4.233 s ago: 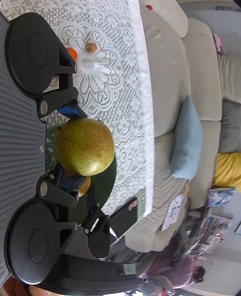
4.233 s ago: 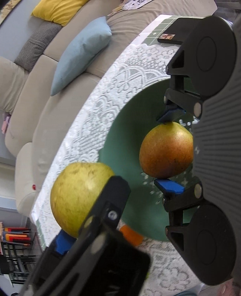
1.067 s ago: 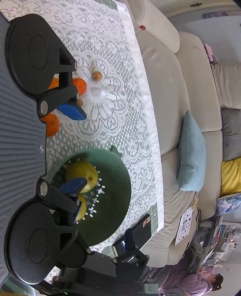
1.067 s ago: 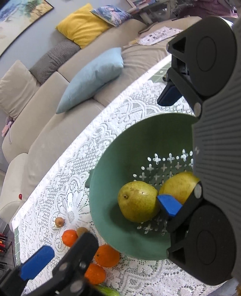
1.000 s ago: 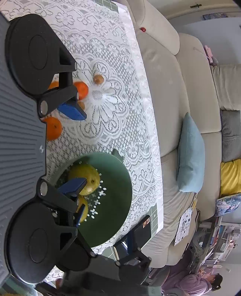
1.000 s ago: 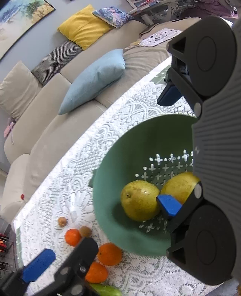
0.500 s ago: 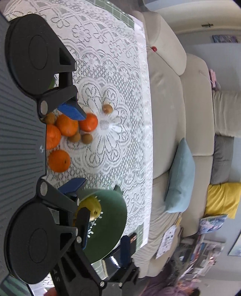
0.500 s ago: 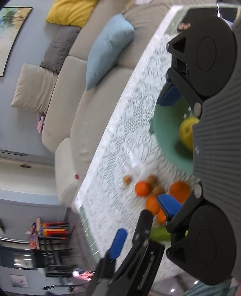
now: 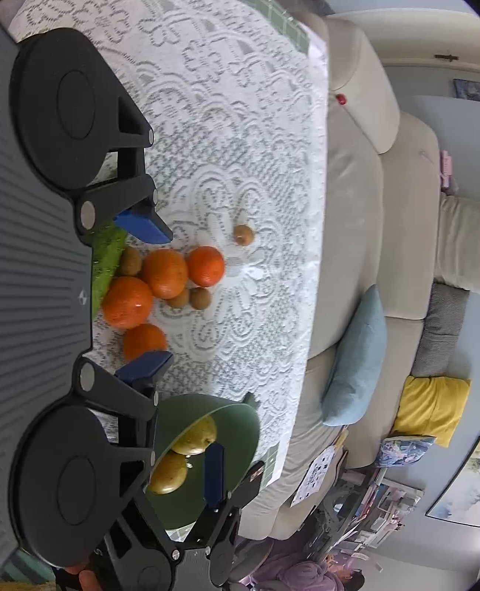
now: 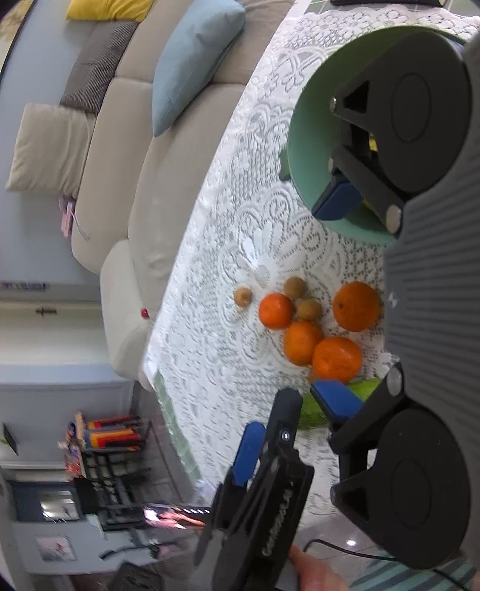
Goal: Organize fruits
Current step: 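Withdraw both tools from the colander toward the oranges, then grasp an orange with the left tool while the right tool grasps another orange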
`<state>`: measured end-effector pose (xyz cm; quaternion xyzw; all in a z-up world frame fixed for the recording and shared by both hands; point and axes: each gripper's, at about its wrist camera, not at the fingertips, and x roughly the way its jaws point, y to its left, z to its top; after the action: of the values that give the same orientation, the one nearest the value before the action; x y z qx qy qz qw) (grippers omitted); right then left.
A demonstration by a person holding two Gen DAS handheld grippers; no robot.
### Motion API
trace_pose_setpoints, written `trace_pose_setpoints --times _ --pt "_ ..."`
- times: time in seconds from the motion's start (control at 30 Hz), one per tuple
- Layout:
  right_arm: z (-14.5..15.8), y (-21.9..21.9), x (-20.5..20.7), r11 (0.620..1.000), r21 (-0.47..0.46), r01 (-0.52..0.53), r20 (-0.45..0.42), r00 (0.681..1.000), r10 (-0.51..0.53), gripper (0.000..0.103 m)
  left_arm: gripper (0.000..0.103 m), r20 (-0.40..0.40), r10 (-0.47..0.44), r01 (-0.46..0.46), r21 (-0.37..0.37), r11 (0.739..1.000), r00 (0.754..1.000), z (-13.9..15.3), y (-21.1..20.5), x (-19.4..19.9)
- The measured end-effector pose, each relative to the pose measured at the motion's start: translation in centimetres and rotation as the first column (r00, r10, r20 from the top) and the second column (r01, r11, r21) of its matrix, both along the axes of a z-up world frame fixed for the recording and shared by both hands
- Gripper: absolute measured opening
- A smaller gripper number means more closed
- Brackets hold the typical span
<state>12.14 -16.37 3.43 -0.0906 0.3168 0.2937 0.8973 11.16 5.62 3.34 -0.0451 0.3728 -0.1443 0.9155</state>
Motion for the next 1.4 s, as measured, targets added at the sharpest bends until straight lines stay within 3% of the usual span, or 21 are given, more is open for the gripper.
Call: trace_pose_setpoints --times 0.17,0.23,0.33,0.77,1.0,1.4 --pt "-1.2 1.1 -0.4 0.995 -0.082 -0.059 0.013 0.998 0.060 0.073 0.066 -0.016 -0.072 0.072 0.009 0.997 0.997 -1.2 -0.4 -0.4" --pt "-1.9 1.4 -0.1 0.991 -0.107 -0.078 0.002 0.997 0.078 0.059 0.064 -0.016 -0.109 0.110 0.035 0.993 0.994 -1.7 -1.0 -0.5" --pt "-2.4 1.5 0.1 0.986 -0.113 -0.123 -0.017 0.992 0.121 0.047 0.061 -0.017 -0.171 0.172 0.105 0.980 0.985 -2.4 -2.0 -0.8" --pt "-4.8 3.4 0.0 0.928 -0.313 -0.205 -0.009 0.977 0.213 0.045 0.056 -0.038 -0.235 0.237 0.244 0.940 0.971 -4.4 -3.7 0.1" --pt "-5.1 3.5 -0.2 0.907 -0.353 -0.230 0.008 0.968 0.249 0.046 0.059 -0.041 -0.250 0.249 0.343 0.906 0.967 -5.2 -5.3 0.6" --pt "-5.6 3.9 -0.6 0.886 -0.398 -0.238 0.033 0.962 0.273 0.048 0.060 -0.074 -0.194 0.207 0.417 0.885 0.978 -6.4 -6.5 2.1"
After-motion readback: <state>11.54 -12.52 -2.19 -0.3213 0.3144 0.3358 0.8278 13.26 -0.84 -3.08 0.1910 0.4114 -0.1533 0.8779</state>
